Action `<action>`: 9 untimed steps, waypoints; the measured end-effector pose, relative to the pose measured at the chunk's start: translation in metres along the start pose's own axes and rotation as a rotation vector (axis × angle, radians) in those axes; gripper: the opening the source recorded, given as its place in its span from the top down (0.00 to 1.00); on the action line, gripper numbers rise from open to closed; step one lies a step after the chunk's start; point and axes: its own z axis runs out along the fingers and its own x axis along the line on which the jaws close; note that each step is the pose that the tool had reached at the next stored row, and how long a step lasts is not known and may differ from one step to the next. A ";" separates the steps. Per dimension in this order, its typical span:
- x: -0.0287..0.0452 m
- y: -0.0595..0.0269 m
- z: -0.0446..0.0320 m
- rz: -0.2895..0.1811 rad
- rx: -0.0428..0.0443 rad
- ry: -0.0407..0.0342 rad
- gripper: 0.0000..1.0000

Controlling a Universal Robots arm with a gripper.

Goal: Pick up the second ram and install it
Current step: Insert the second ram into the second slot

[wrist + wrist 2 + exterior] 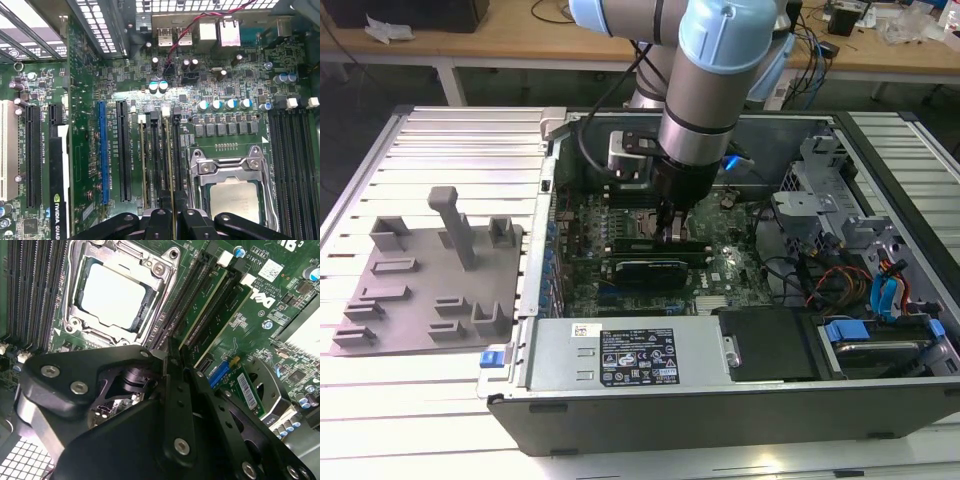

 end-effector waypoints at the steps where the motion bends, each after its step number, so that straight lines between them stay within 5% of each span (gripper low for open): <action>1: 0.0000 0.0000 -0.0002 0.000 0.0000 -0.0001 0.89; 9: 0.0003 -0.0017 0.0038 0.008 -0.0006 -0.0003 0.89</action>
